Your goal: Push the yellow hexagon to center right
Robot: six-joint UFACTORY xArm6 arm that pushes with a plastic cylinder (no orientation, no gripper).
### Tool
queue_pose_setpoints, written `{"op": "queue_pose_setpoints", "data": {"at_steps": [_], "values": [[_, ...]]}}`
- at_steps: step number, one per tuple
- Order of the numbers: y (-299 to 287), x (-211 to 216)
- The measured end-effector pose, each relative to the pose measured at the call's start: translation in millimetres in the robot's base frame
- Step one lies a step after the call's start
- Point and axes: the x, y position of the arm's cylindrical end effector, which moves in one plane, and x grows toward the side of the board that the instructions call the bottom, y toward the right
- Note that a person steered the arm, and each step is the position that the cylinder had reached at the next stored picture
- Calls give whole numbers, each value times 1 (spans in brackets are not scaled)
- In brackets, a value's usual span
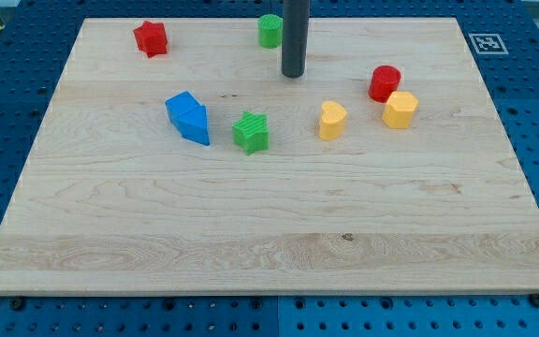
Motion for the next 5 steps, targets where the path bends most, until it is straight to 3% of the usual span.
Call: {"op": "queue_pose_setpoints", "data": {"at_steps": [3,5], "values": [[14,9],[63,54]]}}
